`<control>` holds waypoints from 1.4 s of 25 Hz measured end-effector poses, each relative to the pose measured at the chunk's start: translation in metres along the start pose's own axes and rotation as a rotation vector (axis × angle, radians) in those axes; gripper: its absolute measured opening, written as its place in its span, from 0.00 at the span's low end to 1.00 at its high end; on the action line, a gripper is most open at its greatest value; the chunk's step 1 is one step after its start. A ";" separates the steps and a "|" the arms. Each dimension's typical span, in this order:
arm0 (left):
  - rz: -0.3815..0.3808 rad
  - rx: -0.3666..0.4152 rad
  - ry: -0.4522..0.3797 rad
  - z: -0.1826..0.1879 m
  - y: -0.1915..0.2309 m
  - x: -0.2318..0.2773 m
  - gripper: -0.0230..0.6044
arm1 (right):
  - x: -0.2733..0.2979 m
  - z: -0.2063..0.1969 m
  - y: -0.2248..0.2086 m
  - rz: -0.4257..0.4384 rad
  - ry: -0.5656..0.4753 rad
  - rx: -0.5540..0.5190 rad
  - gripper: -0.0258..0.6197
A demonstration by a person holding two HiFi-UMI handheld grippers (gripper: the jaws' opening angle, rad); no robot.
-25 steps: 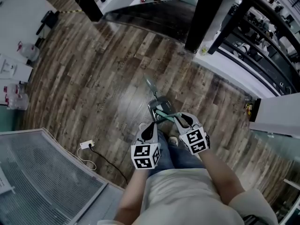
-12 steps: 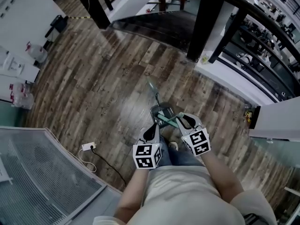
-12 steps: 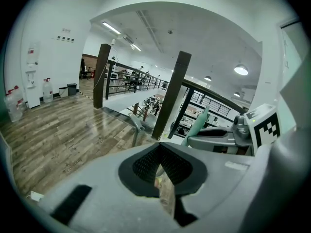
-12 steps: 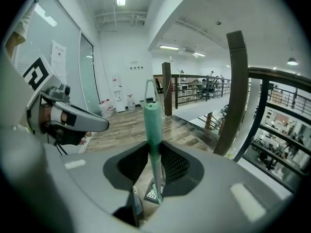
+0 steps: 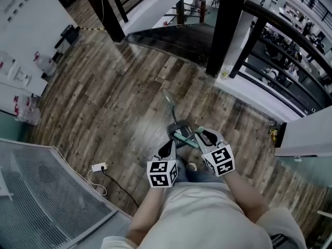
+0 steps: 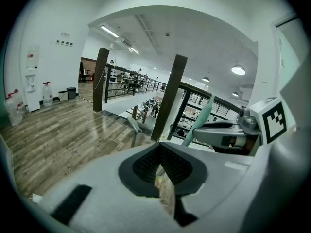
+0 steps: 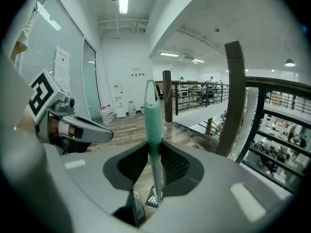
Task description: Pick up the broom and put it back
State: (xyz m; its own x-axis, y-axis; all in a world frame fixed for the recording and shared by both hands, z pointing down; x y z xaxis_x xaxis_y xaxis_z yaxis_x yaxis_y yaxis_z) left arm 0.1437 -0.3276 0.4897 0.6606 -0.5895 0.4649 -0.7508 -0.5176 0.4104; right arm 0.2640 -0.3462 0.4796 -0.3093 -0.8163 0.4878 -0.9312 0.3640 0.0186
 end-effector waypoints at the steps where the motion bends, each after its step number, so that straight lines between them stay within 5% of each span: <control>1: -0.001 0.001 -0.002 0.000 -0.001 -0.002 0.04 | -0.004 0.002 0.002 0.002 -0.007 -0.001 0.18; 35: 0.028 -0.002 -0.093 0.011 -0.020 -0.044 0.04 | -0.038 0.024 0.018 0.059 -0.093 -0.027 0.18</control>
State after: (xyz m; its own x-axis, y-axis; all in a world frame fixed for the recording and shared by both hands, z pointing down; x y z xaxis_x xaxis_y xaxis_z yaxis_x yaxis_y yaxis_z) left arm 0.1303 -0.2980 0.4525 0.6363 -0.6590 0.4010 -0.7688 -0.4991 0.3998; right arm 0.2544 -0.3189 0.4405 -0.3809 -0.8310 0.4054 -0.9059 0.4232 0.0165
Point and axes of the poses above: the fingertips, and each gripper's own axes: x forward along the fingers, y to its left, z out of its top, the point moved 2 cm from there along -x, backward along the fingers, and after that the axes turned 13 degrees about -z, right-handed, at the moved point
